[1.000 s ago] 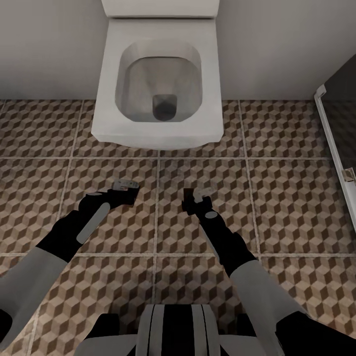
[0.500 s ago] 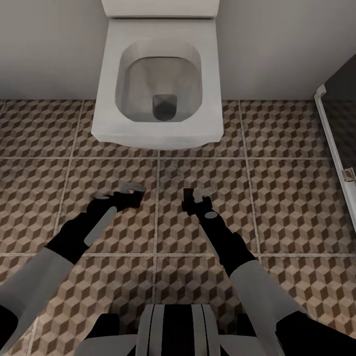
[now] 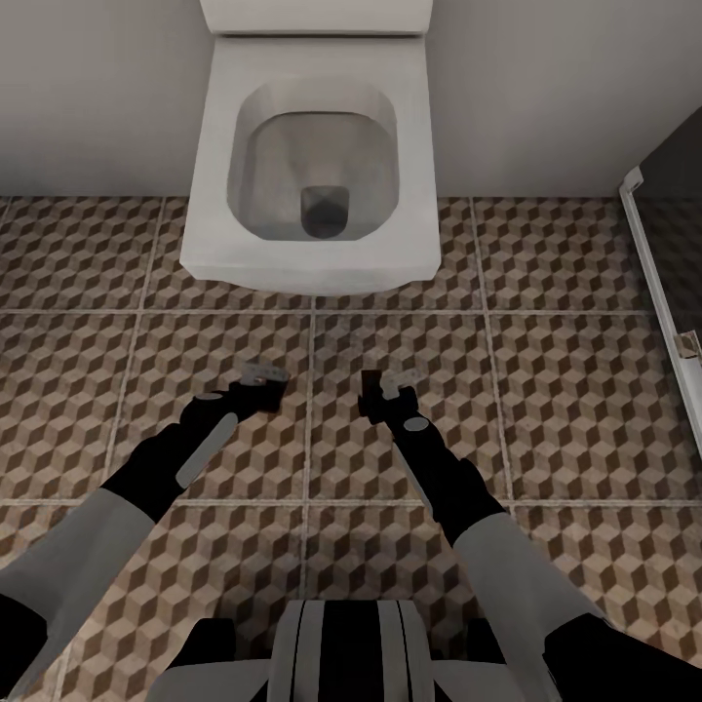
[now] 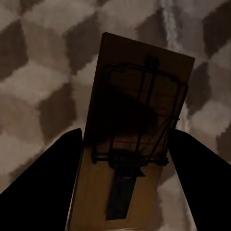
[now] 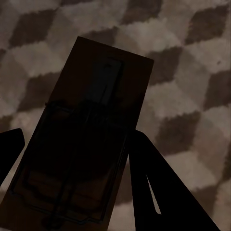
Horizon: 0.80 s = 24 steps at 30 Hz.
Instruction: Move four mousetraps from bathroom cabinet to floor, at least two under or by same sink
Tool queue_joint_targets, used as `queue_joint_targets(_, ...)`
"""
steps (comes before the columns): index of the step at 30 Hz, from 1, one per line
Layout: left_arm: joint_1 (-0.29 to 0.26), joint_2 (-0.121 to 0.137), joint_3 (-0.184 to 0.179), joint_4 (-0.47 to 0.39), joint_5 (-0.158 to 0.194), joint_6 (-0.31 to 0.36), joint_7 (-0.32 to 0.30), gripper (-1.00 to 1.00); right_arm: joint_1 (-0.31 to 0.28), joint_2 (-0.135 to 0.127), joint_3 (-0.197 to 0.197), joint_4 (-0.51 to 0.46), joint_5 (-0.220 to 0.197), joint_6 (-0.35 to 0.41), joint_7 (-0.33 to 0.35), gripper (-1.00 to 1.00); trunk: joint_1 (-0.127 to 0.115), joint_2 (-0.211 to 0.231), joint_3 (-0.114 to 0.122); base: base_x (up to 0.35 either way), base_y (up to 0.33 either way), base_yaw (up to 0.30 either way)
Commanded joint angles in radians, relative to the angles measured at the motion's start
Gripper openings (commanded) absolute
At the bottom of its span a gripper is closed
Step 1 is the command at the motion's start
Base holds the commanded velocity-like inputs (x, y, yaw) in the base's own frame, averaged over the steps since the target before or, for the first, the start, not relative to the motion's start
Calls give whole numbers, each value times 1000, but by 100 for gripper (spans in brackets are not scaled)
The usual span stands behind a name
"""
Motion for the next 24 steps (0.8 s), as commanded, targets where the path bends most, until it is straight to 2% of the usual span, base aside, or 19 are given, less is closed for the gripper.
queue_joint_targets(1, -1, 2, -4, -1, 10, -10, 9, -100, 0, 0, 2, -1, 9, 6, -5, -100, 0, 0, -1, 0, 0, 0)
queue_joint_targets(8, -1, 7, -4, 4, 12, -48, 8, -100, -1, 0, 3, -2, 10, 1, -5, -100, 0, 0, -1, 0, 0, 0)
queue_joint_targets(24, 0, 8, -6, 28, 12, -53, 9, -100, 0, 0, 4, -2, 12, -12, -5, -100, 0, 0, -1, 74, 0, 0)
